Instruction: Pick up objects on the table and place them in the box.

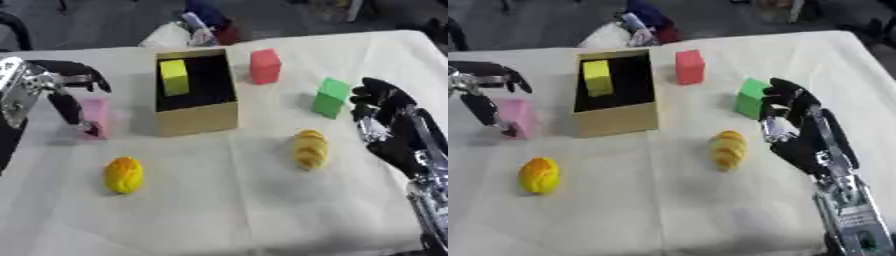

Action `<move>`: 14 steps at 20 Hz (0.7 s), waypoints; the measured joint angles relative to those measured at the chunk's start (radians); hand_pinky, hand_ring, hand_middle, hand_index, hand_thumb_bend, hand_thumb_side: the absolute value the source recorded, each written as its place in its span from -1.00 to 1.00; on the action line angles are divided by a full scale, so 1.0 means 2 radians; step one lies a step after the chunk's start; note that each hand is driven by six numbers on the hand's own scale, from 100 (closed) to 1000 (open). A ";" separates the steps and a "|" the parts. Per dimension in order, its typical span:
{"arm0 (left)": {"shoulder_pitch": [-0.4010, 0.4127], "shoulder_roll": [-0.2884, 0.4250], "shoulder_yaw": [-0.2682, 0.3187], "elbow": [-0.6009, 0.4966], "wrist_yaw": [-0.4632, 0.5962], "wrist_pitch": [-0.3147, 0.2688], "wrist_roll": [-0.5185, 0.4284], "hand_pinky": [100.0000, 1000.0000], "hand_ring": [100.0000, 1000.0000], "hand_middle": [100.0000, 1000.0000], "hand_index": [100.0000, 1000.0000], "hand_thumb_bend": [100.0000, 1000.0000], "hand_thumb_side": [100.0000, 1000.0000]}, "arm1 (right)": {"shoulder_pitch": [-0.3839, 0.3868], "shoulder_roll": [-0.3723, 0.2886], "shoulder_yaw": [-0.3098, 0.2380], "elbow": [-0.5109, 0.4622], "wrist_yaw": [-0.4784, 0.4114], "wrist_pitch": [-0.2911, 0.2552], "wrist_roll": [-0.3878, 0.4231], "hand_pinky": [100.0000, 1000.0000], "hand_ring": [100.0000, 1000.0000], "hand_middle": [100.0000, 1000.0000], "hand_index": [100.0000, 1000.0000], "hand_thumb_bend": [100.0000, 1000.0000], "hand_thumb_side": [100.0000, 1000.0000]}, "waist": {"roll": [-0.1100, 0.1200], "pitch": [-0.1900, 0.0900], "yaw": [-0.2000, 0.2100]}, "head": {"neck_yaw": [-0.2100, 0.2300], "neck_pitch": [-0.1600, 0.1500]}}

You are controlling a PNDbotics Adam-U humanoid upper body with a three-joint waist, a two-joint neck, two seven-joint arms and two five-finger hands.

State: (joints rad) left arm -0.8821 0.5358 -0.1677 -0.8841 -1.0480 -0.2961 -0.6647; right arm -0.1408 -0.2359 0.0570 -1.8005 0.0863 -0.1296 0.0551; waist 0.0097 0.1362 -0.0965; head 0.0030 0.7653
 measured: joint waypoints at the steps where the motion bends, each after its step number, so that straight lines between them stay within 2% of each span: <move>1: 0.000 0.000 0.001 0.002 -0.008 0.002 0.003 0.51 0.42 0.43 0.60 0.12 -0.73 | 0.000 0.000 0.000 0.000 0.000 0.000 0.000 0.35 0.50 0.43 0.70 -1.00 -0.49 | 0.000 0.000 0.000 | 0.000 0.000; 5: 0.000 0.000 0.004 0.006 -0.032 0.004 0.010 0.31 0.12 0.12 0.36 -0.14 -0.90 | 0.000 0.000 0.000 0.000 0.000 0.000 0.000 0.35 0.50 0.43 0.70 -1.00 -0.49 | 0.000 0.000 0.000 | 0.000 0.000; 7: 0.000 0.000 0.007 0.002 -0.038 0.003 0.013 0.26 0.03 0.02 0.27 -0.20 -0.93 | 0.000 0.000 0.000 0.000 0.000 0.000 0.000 0.35 0.50 0.43 0.70 -1.00 -0.49 | 0.000 0.000 0.000 | 0.000 0.000; 14: -0.002 0.007 0.020 -0.073 -0.011 0.007 0.042 0.27 0.00 -0.02 0.26 -0.23 -0.89 | 0.000 0.000 0.000 0.000 0.000 0.000 0.000 0.35 0.50 0.43 0.70 -1.00 -0.49 | 0.000 0.000 0.002 | 0.000 0.000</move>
State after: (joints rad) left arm -0.8871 0.5502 -0.1285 -1.0294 -1.0692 -0.2827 -0.5806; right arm -0.1407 -0.2359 0.0567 -1.7999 0.0863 -0.1297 0.0546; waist 0.0097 0.1362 -0.0928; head 0.0026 0.7653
